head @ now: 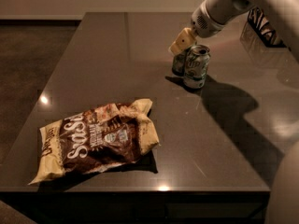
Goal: Move green can near 7up can
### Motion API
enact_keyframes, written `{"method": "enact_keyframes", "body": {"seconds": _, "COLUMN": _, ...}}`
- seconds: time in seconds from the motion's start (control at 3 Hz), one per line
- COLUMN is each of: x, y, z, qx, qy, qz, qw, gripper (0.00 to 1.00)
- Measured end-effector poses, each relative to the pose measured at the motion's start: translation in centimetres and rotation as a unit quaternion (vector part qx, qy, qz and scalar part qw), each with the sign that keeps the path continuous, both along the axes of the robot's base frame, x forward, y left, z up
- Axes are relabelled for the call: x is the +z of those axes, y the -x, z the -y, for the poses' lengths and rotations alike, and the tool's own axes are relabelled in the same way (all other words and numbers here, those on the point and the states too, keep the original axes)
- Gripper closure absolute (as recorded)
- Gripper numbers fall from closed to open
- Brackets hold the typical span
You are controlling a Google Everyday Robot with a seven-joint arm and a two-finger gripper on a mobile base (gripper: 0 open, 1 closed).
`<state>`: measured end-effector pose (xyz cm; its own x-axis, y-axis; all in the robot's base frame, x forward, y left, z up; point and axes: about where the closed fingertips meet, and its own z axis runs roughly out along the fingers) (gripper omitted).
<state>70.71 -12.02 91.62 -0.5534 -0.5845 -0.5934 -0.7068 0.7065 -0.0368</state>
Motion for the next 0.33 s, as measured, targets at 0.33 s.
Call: {"method": "enact_keyframes", "body": {"seconds": 0.33, "x": -0.02, "y": 0.02, "z": 0.04, "qx": 0.000, "qy": 0.000, "qz": 0.000, "qw": 1.0000, "gripper": 0.00}}
